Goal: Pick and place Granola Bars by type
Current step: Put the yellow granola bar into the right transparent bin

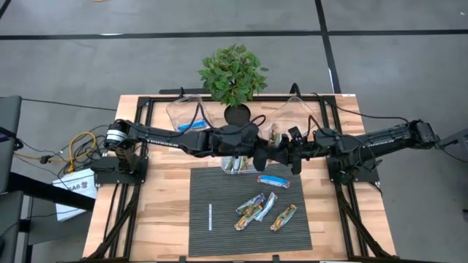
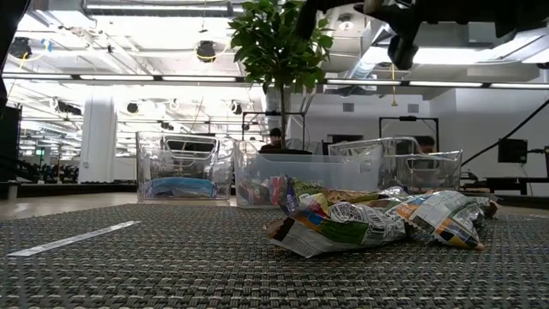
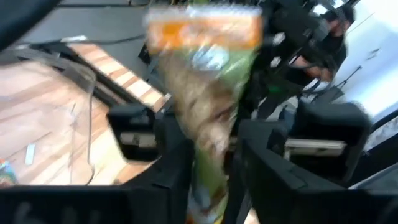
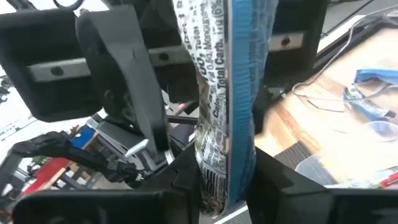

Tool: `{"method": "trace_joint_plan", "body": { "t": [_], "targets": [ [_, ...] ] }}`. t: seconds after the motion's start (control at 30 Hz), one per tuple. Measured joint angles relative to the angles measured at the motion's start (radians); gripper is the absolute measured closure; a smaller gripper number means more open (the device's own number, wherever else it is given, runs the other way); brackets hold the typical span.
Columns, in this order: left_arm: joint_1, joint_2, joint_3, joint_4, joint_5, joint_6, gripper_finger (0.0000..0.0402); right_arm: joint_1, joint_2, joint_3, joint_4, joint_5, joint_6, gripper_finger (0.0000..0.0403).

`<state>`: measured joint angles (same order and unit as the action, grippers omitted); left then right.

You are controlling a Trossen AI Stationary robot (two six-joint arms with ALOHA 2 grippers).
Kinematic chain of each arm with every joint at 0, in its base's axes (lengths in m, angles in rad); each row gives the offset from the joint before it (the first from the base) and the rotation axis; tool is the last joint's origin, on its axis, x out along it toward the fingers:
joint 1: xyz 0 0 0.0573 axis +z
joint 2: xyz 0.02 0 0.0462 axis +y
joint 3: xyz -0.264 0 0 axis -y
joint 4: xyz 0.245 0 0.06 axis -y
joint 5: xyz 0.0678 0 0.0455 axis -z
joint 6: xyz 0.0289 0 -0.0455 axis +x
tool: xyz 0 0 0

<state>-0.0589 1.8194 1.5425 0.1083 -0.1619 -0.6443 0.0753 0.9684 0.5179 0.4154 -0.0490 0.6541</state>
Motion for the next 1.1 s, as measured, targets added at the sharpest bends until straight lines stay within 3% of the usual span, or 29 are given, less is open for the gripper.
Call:
{"method": "trace_joint_plan", "body": {
  "t": [0.17, 0.33, 0.67, 1.1],
  "targets": [
    [0.000, 0.000, 0.000, -0.031, -0.001, 0.003, 0.0211, -0.015, -0.003, 0.000, -0.022, -0.001, -0.009, 0.0327],
    [0.000, -0.011, 0.000, -0.108, -0.030, 0.018, 0.0183, -0.057, -0.061, 0.000, -0.135, -0.004, -0.038, 0.0327],
    [0.000, -0.083, 0.000, -0.340, -0.125, 0.017, 0.0177, -0.208, -0.231, 0.000, -0.424, 0.007, -0.085, 0.0326],
    [-0.014, -0.086, 0.000, -0.394, -0.096, -0.014, 0.0177, -0.416, -0.218, 0.000, -0.619, 0.055, -0.220, 0.0326]
  ]
}}
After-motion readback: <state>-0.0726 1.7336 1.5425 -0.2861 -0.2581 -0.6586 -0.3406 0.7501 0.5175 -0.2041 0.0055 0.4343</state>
